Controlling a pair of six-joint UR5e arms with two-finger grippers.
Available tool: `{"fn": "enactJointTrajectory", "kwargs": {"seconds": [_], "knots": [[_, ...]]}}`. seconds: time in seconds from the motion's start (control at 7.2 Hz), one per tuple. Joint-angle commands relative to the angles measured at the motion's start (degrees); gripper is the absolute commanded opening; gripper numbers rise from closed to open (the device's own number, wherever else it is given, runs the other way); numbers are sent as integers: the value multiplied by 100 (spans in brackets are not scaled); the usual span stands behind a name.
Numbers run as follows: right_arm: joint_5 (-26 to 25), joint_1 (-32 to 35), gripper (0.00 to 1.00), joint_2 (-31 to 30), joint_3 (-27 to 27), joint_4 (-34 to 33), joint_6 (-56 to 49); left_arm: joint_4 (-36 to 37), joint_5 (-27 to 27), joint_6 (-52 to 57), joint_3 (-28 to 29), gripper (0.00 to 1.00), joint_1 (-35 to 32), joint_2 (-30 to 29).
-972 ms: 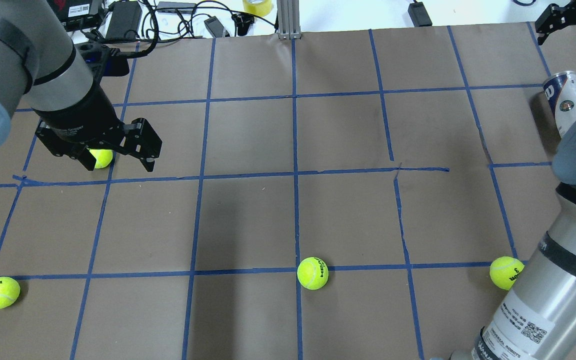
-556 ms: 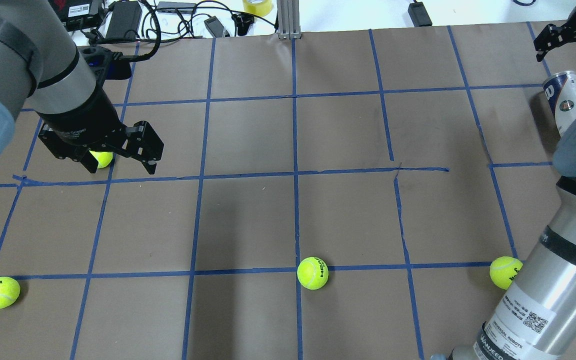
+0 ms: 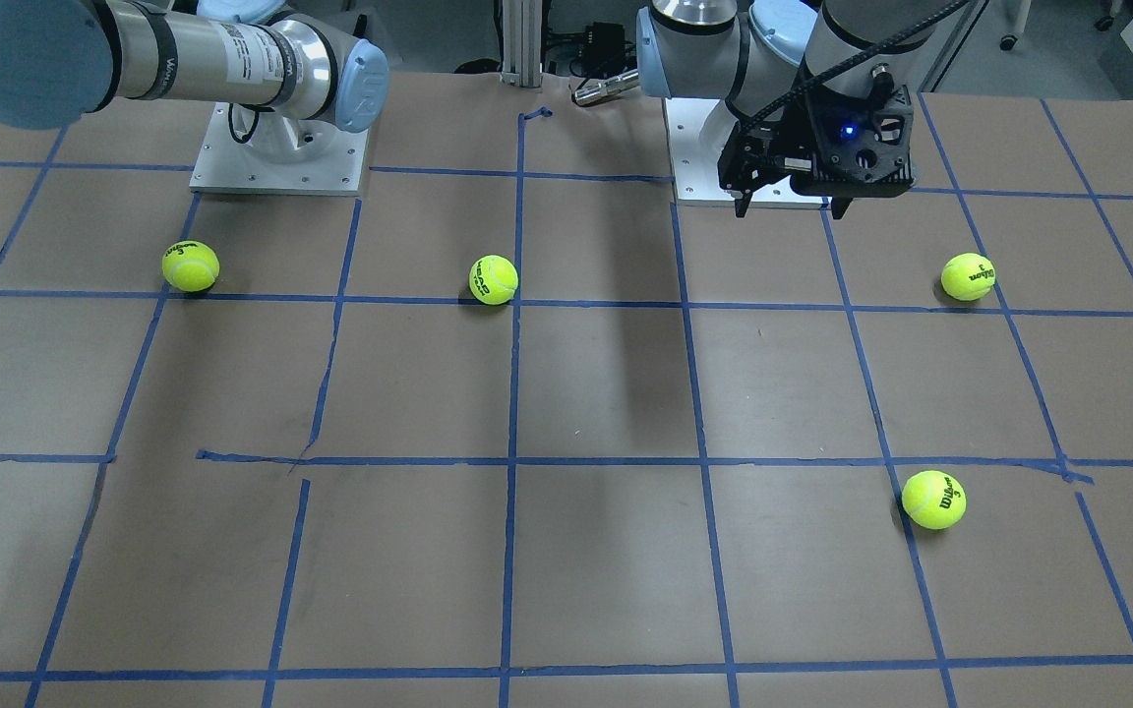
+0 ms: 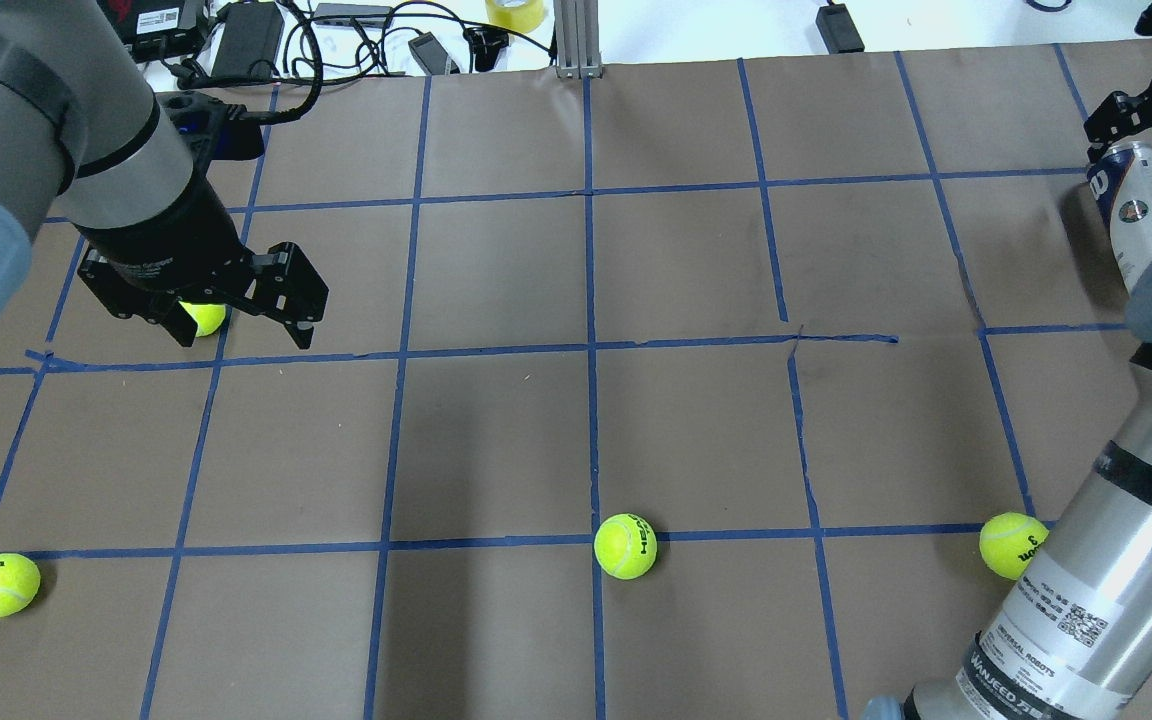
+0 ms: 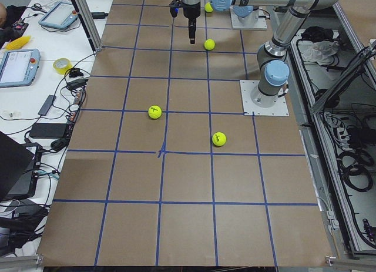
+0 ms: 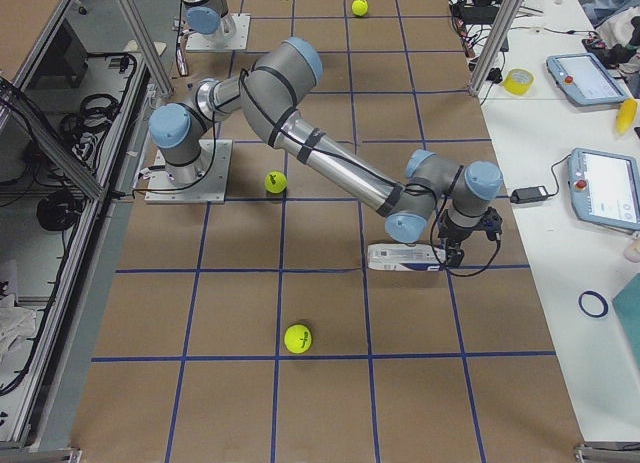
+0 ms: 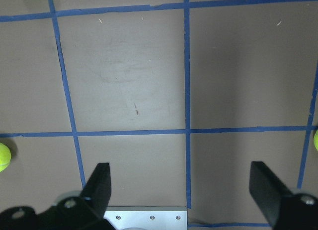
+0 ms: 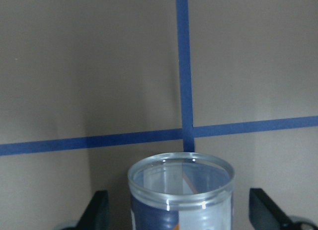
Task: Lift up tennis ball bucket
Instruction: 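Lower the right gripper around the can's open end and close it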
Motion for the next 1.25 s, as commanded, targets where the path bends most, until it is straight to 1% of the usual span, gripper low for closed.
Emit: {"fn": "enactJointTrajectory", "kwargs": {"seconds": [0.0,0.28,0.42,0.56,0.69,0.83,0.97,1.11], "knots": [[37,-34,99,113,-1,6,-13,15,-16,-9,-1,100,-4,0],[55,-34,96,140,-1,-11,-30,15,10,0,-1,100,-13,0],[81,-34,89,140,-1,-38,-39,24,2,0,16,100,31,9],[203,-34,83,140,-1,-125,-39,24,2,0,51,100,40,17],[239,-34,71,96,-9,-91,-48,59,-16,0,69,100,57,17],[248,-25,66,18,-18,-47,-57,51,-16,0,60,100,57,17],[248,10,66,-201,-18,23,-57,68,-16,0,60,100,66,17],[248,97,66,-447,-18,494,-48,68,-16,0,69,100,66,17]]}}
